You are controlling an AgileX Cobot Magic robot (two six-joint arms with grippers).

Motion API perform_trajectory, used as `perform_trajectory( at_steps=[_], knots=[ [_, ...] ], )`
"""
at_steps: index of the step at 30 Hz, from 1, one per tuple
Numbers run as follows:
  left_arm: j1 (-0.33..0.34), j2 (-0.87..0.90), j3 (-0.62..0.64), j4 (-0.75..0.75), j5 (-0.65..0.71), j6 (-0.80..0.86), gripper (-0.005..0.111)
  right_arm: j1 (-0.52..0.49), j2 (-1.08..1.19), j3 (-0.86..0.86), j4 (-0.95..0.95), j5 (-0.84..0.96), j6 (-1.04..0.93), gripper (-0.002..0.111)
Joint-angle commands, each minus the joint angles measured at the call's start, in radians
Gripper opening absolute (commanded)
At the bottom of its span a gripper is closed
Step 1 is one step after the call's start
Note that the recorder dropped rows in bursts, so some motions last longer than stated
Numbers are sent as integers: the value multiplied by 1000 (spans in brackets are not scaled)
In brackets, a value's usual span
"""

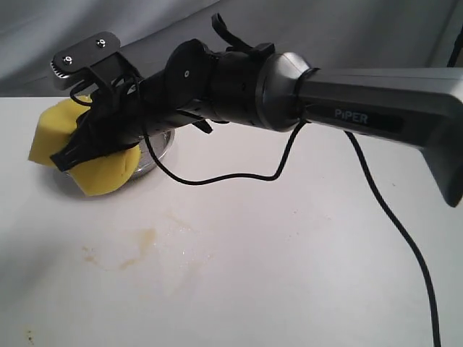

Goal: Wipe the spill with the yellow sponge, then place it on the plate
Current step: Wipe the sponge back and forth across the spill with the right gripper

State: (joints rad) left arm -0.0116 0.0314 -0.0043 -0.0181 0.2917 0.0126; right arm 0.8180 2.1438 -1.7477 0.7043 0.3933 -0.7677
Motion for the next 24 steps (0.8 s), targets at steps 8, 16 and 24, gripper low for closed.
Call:
perform_trajectory(
  at_steps=[8, 16, 24],
  knots=[
    [-6, 4, 4, -2, -10, -2, 0, -47, -7, 165, -235, 71, 210, 0],
    [-6, 4, 4, -2, -10, -2, 0, -52, -7, 310, -250, -37, 360, 0],
    [-6, 4, 4, -2, -10, -4, 0, -43, 86, 304, 24, -37, 344, 0]
  ],
)
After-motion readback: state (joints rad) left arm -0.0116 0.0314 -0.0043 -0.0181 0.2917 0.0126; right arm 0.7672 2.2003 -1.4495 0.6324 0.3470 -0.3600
